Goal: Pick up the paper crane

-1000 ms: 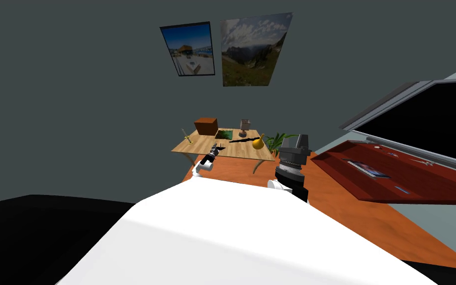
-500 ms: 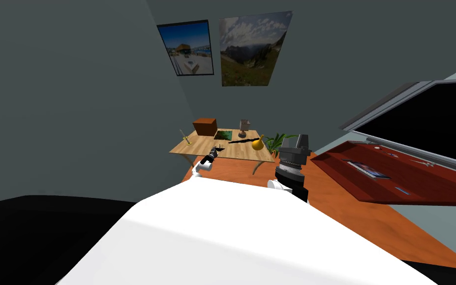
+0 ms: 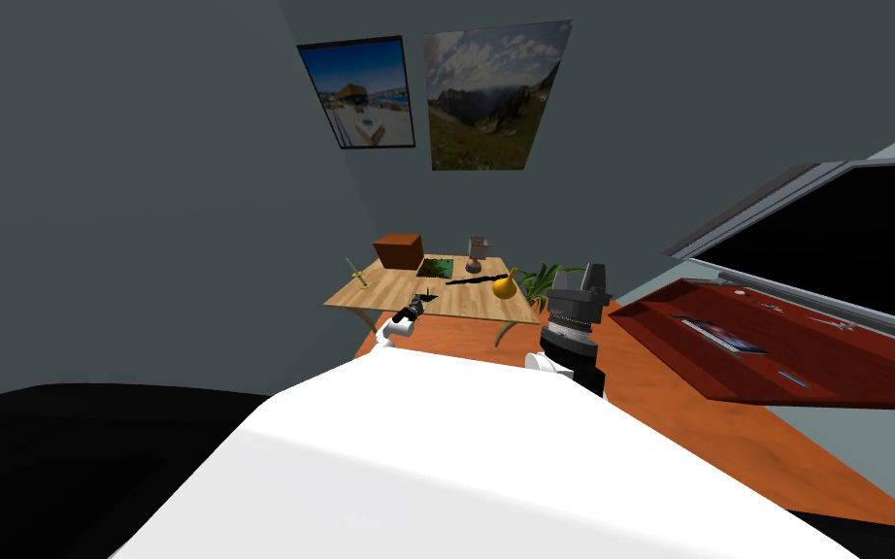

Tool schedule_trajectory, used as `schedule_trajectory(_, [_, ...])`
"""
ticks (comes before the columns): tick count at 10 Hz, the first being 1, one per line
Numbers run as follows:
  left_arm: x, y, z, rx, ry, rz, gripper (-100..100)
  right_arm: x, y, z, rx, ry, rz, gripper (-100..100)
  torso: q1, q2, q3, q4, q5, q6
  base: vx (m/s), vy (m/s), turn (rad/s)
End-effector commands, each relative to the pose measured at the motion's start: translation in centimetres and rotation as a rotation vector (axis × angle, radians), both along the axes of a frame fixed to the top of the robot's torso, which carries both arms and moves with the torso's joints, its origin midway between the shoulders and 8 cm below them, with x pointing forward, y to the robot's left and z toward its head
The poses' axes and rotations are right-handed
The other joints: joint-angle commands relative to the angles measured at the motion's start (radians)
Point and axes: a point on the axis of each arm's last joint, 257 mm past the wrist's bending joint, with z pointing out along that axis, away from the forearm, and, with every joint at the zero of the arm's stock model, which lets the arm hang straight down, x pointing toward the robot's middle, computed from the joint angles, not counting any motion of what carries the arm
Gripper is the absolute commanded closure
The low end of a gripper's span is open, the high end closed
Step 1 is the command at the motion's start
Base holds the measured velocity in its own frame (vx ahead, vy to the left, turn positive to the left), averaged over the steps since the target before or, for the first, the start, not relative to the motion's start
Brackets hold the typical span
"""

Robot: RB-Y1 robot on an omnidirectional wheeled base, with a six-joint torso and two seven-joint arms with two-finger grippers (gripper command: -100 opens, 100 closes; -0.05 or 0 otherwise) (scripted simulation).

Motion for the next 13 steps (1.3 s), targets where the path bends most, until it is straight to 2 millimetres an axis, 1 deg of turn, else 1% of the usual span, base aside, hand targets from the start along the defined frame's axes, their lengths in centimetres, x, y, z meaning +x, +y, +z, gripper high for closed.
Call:
schedule_trajectory(1, [-0.7, 1.1, -1.4, -0.003, 0.037, 0.016, -100, 0.0, 0.0, 0.0, 0.0, 0.0, 0.0, 0, 0.0, 0.0, 0.0, 0.0, 0.0, 0.0, 0.102, -0.028, -0.018])
schedule_trajectory(2, [-1.4, 1.7, -2.7, -0.007, 0.071, 0.031, -100, 0.0, 0.0, 0.0, 0.0, 0.0, 0.0, 0, 0.001, 0.001, 0.0, 0.0, 0.0, 0.0, 0.151, -0.025, -0.029])
schedule_trajectory(3, [-1.4, 1.7, -2.7, -0.007, 0.071, 0.031, -100, 0.0, 0.0, 0.0, 0.0, 0.0, 0.0, 0, 0.001, -0.001, -0.001, 0.0, 0.0, 0.0, 0.108, -0.025, -0.01])
schedule_trajectory(4, [-2.0, 2.2, -3.8, -0.011, 0.097, 0.041, -100, 0.0, 0.0, 0.0, 0.0, 0.0, 0.0, 0, 0.001, 0.0, 0.0, 0.0, 0.0, 0.0, 0.106, -0.019, -0.029])
schedule_trajectory(5, [-1.5, 2.1, -3.3, -0.008, 0.085, 0.035, -100, 0.0, 0.0, 0.0, 0.0, 0.0, 0.0, 0, 0.001, 0.0, 0.0, 0.0, 0.0, 0.0, 0.056, -0.006, -0.005])
schedule_trajectory(6, [-1.5, 2.1, -3.4, -0.009, 0.087, 0.036, 0, 0.0, 0.0, 0.0, 0.0, 0.0, 0.0, 0, 0.002, 0.003, 0.002, 0.001, 0.0, 0.0, 0.01, -0.001, 0.002])
schedule_trajectory(7, [-1.6, 1.9, -3.9, -0.01, 0.084, 0.04, -100, 0.0, 0.0, 0.0, 0.0, 0.0, 0.0, 0, 0.002, 0.006, 0.003, 0.001, 0.0, 0.0, 0.055, 0.016, -0.023])
schedule_trajectory(8, [-1.7, 1.8, -4.2, -0.01, 0.083, 0.042, -100, 0.0, 0.0, 0.0, 0.0, 0.0, 0.0, 0, 0.003, 0.005, 0.003, 0.001, 0.001, 0.0, 0.089, 0.027, -0.029])
schedule_trajectory(9, [-1.7, 1.8, -4.1, -0.01, 0.086, 0.041, -100, 0.0, 0.0, 0.0, 0.0, 0.0, 0.0, 0, 0.004, 0.003, 0.002, 0.001, 0.001, 0.0, 0.039, 0.013, -0.006])
schedule_trajectory(10, [-1.7, 1.8, -4.0, -0.01, 0.084, 0.041, 100, 0.0, 0.0, 0.0, 0.0, 0.0, 0.0, 0, 0.003, 0.005, 0.003, 0.001, 0.001, 0.0, 0.006, 0.002, 0.001])
schedule_trajectory(13, [-1.7, 1.9, -4.0, -0.01, 0.084, 0.041, 100, 0.0, 0.0, 0.0, 0.0, 0.0, 0.0, 0, 0.002, 0.008, 0.005, 0.002, 0.001, 0.0, 0.0, 0.0, 0.0])
